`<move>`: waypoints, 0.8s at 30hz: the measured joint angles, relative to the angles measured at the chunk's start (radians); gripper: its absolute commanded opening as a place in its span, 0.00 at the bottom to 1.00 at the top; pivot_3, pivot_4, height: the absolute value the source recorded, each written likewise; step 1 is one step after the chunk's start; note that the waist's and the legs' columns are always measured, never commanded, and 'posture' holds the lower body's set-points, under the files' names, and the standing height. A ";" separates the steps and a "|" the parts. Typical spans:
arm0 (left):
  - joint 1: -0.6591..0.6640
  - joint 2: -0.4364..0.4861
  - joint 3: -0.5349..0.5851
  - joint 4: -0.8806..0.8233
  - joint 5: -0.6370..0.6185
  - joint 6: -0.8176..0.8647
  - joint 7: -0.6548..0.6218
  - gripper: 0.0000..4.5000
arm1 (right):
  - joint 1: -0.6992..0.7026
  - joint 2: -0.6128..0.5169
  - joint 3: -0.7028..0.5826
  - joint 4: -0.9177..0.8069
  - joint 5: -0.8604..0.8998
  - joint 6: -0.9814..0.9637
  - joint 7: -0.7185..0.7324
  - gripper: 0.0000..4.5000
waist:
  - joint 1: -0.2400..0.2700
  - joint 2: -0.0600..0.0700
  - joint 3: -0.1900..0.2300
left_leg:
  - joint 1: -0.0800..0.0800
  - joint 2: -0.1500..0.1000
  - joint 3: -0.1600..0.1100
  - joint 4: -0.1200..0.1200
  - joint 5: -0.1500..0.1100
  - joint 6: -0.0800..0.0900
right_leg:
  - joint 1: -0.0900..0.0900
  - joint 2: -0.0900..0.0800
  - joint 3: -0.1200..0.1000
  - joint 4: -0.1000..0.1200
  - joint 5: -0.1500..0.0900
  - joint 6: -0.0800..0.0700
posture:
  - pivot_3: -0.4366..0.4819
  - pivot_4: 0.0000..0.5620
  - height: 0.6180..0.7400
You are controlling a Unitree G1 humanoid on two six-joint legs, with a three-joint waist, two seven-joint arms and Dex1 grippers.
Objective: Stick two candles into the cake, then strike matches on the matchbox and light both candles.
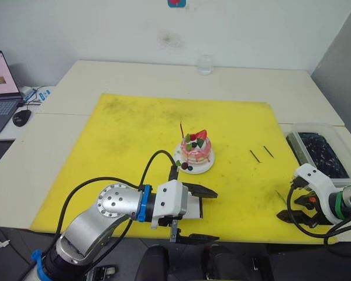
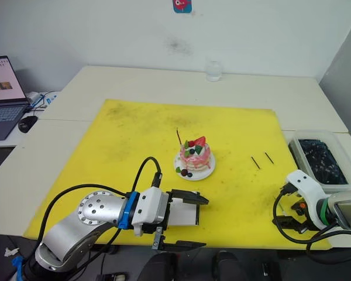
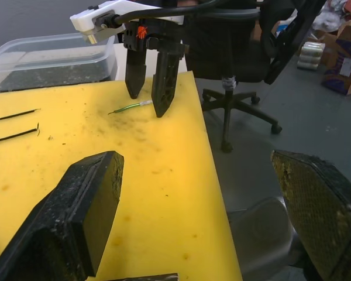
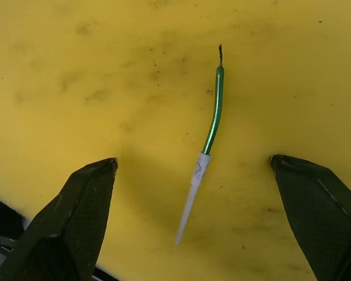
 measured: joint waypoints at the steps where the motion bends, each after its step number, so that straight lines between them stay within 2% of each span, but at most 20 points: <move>1: 0.000 -0.002 -0.003 0.003 0.003 -0.007 -0.001 1.00 | 0.000 0.000 0.001 -0.001 0.000 0.000 -0.004 0.96 | 0.000 0.000 0.000 | 0.000 0.000 0.000 0.000 0.000 0.000 | 0.000 0.000 0.000 0.000 0.000 0.000 | 0.48 0.27 1.00; 4: 0.000 -0.002 -0.004 0.018 0.008 -0.018 -0.003 1.00 | 0.005 0.005 0.002 -0.007 0.000 0.000 -0.020 0.84 | 0.000 0.000 0.000 | 0.000 0.000 0.000 0.000 0.000 0.000 | 0.000 0.000 0.000 0.000 0.000 0.000 | 0.48 0.27 1.00; 14: 0.006 -0.008 -0.005 0.037 0.019 -0.037 -0.001 1.00 | 0.012 0.021 -0.003 -0.014 0.005 0.000 -0.074 0.04 | 0.000 0.000 0.000 | 0.000 0.001 0.000 0.000 0.000 0.000 | 0.000 0.001 -0.001 0.000 0.000 0.000 | 0.48 0.27 1.00; 15: 0.006 -0.008 -0.005 0.037 0.019 -0.037 -0.001 1.00 | 0.012 0.022 -0.004 -0.014 0.010 0.000 -0.076 0.01 | 0.000 0.000 0.000 | 0.000 0.001 -0.001 0.000 0.000 0.000 | 0.000 0.001 -0.001 0.000 0.000 0.000 | 0.48 0.27 1.00; 24: 0.029 -0.007 -0.002 0.041 0.022 -0.039 0.000 1.00 | -0.031 -0.027 -0.023 0.045 0.129 0.000 -0.053 0.01 | -0.001 0.000 0.000 | 0.000 0.001 0.000 0.000 0.000 0.000 | 0.000 0.001 0.000 0.000 0.000 0.000 | 0.48 0.27 1.00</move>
